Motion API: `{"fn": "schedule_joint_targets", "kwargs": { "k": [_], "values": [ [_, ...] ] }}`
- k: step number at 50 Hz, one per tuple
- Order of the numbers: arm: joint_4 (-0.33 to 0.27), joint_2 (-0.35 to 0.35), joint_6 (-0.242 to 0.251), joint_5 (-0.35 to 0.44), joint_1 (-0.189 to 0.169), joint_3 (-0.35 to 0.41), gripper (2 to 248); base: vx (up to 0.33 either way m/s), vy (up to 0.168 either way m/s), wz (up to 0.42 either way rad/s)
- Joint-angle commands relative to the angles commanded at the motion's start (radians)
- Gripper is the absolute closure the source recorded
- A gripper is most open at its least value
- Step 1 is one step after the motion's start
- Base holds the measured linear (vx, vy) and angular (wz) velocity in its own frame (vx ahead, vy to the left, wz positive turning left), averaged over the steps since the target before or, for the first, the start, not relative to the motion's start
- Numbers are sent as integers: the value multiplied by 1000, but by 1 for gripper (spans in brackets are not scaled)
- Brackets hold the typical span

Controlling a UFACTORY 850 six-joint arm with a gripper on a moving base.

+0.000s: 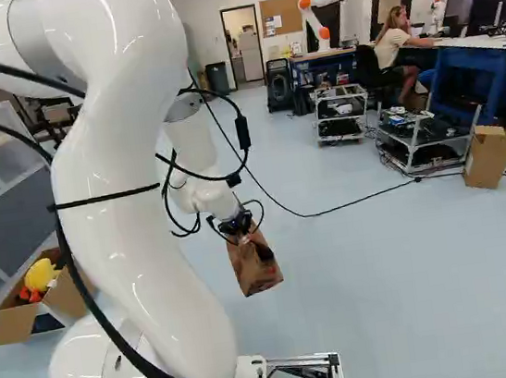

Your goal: Pick up the grocery bag from the ground

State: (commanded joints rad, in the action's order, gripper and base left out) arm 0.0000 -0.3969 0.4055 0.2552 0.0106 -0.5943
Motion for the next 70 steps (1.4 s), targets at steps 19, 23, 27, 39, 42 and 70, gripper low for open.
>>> {"fn": "schedule_joint_targets", "kwargs": {
  "k": [19,23,27,39,42,70],
  "values": [
    [0,19,0,0,6,23,229,0,0,0],
    [0,19,0,0,6,23,229,0,0,0],
    [0,20,-1,1,6,24,229,0,0,0],
    [0,34,-9,14,5,35,229,0,0,0],
    [0,40,-13,20,5,39,229,0,0,0],
    [0,147,-79,120,3,117,229,0,0,0]
  ]
}}
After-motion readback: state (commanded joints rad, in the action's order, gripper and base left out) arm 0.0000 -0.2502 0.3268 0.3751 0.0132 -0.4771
